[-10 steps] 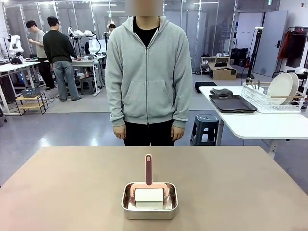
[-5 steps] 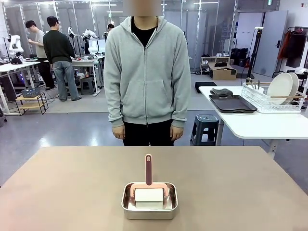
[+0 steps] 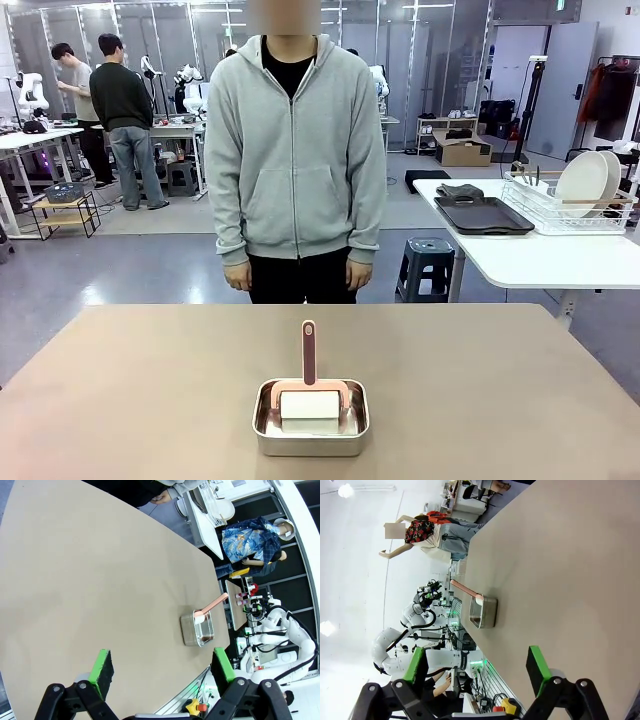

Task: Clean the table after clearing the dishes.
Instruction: Place the Lint Roller back on top of the Airtight Container.

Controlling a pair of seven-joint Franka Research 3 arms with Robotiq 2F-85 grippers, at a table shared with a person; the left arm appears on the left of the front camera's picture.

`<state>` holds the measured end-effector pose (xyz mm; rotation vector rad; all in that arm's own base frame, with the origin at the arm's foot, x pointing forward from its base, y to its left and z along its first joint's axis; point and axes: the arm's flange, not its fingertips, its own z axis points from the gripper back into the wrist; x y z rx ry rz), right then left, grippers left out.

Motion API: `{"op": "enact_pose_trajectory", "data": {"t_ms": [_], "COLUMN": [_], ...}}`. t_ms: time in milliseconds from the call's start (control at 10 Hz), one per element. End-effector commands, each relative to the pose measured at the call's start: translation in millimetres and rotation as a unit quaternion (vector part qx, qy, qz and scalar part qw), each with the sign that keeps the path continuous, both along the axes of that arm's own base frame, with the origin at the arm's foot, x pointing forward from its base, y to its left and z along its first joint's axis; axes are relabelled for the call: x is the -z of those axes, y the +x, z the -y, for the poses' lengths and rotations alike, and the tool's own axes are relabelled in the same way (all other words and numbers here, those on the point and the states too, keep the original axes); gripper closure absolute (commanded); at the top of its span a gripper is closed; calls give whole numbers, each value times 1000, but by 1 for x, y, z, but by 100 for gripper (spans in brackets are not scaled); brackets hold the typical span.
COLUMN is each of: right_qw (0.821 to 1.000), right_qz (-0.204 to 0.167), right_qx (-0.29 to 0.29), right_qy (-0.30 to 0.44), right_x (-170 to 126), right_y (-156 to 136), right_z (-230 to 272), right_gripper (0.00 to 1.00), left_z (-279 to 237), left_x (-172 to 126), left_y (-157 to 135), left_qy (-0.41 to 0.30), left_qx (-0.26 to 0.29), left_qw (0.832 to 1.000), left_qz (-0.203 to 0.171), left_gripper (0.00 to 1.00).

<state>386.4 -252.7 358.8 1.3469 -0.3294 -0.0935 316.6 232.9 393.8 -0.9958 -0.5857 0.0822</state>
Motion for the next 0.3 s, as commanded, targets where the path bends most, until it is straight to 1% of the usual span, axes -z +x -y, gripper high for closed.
{"op": "enact_pose_trajectory", "data": {"t_ms": [0, 200], "right_qw": [1000, 1000], "right_qz": [8, 8], "right_qx": [-8, -8], "right_qy": [-1, -1], "right_x": [-1, -1], "right_y": [-4, -4], "right_z": [1, 1], "right_gripper": [0, 0], "left_z": [-2, -2], "left_x": [-1, -1], "left_y": [-2, -2], "left_qy": [-5, -5], "left_qx": [1, 1], "left_qw": [1000, 1000], "left_qz": [3, 3], "left_gripper": [0, 0]}}
